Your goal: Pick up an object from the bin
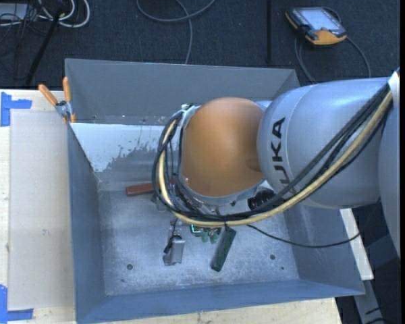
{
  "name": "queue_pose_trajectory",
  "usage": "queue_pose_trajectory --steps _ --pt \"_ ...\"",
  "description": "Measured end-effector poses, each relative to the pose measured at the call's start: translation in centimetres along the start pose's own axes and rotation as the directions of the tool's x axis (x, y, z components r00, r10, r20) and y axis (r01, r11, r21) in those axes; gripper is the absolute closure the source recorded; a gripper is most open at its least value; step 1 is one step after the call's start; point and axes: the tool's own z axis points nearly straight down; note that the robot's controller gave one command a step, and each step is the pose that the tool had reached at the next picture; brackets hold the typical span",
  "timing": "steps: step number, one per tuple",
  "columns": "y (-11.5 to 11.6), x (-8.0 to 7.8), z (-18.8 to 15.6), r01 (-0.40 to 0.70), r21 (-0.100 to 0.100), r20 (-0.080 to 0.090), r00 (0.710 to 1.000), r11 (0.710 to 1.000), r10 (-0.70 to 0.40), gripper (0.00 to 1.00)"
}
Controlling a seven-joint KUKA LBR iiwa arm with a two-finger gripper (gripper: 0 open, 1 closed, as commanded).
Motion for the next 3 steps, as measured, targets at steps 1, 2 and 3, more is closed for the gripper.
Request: queue_pose_trajectory --steps 1,2,3 --pt "-0.2 -0.6 1.1 0.057 -0.001 0.005 0.998 0.998 -0.057 0.00" --pt "-4.9 -1.6 2.2 0.213 -0.002 -0.002 0.977 0.977 -0.213 0.00" --pt "-6.4 -3.9 6.6 0.253 0.002 0.010 0.967 0.968 -0.253 0.00"
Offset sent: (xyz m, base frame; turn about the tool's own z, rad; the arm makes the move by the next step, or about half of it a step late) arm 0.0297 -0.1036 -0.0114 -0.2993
